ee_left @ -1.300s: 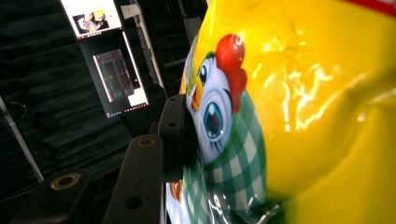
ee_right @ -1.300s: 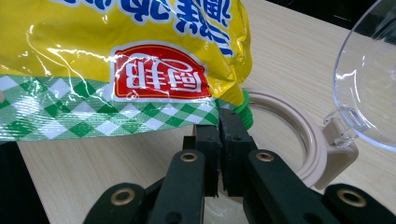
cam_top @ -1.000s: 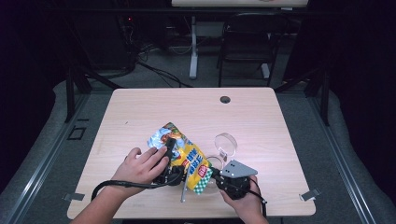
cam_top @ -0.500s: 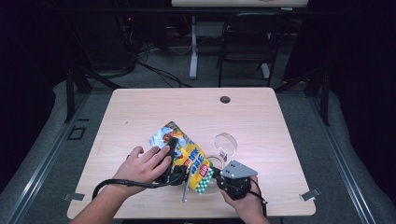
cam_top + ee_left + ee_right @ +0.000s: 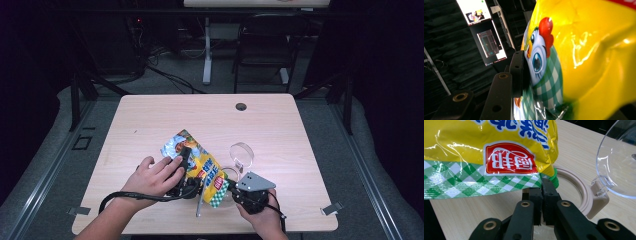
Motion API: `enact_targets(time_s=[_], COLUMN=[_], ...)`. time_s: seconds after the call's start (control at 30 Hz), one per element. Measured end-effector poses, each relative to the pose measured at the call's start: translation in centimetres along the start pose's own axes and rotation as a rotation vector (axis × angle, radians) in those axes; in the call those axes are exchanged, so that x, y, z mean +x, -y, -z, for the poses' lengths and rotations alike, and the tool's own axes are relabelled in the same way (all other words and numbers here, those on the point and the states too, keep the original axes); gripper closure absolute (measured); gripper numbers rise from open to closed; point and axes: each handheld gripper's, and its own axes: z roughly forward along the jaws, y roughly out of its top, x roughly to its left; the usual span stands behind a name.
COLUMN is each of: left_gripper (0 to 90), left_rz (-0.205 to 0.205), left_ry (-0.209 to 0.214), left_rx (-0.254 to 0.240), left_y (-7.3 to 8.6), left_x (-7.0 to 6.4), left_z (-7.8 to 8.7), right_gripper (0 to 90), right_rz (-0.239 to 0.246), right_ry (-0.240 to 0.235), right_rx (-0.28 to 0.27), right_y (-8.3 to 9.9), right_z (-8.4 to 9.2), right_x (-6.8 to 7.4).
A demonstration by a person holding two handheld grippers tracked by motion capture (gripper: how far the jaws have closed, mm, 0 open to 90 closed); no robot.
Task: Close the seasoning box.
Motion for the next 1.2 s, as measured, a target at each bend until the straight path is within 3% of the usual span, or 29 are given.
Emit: enact_targets(time_s=[1.2], left_gripper=[67.9], left_rz=[-0.010], left_ry=[0.013], left_rx=[0.000], left_y=[-0.17], left_x=[0.52], left_z=[0.19], right_gripper=[88.0], right_rz=[-0.011], right_ry=[0.002], right_rx=[-0.008], right_y=[-0.04], right_z=[0.10], right_x=[0.02])
